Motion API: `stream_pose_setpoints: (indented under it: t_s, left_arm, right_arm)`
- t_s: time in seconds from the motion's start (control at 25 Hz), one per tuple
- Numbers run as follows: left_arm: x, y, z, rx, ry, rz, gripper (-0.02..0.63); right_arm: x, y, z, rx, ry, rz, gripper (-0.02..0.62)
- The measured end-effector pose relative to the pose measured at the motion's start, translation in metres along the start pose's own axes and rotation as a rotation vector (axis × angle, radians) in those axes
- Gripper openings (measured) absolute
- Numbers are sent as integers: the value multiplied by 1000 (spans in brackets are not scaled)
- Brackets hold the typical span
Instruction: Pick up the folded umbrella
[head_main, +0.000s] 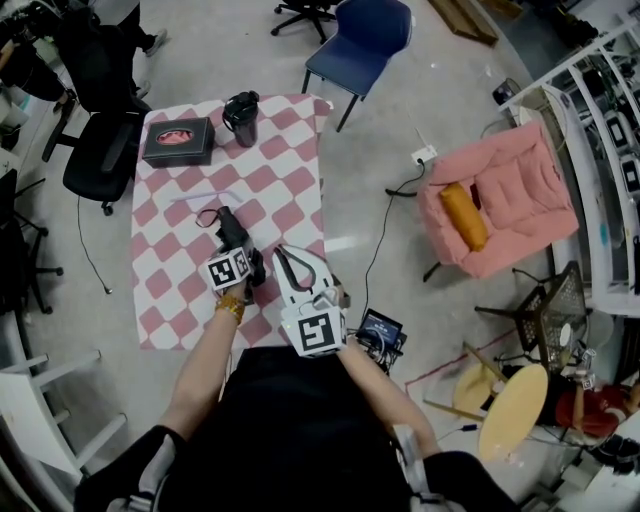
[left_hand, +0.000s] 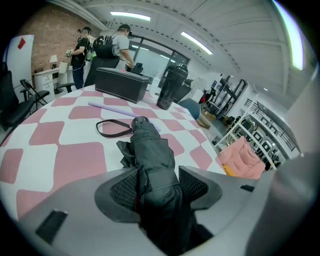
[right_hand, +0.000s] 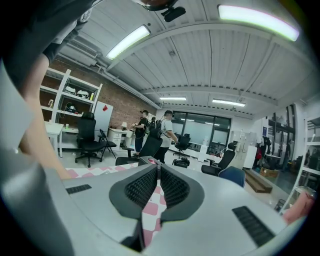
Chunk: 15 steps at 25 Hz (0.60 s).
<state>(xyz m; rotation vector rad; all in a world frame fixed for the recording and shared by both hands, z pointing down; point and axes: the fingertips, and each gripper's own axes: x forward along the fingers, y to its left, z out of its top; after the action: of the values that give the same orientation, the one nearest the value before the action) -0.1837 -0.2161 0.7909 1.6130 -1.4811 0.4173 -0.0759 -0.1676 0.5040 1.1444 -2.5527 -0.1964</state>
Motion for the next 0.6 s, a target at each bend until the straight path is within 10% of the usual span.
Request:
stream_pose_setpoints:
  t_s: [0.6]
  left_arm:
    - [-10,-1,1,58,-16,-22,202]
  right_arm:
    - [1,11,-3,-10,2,9,18]
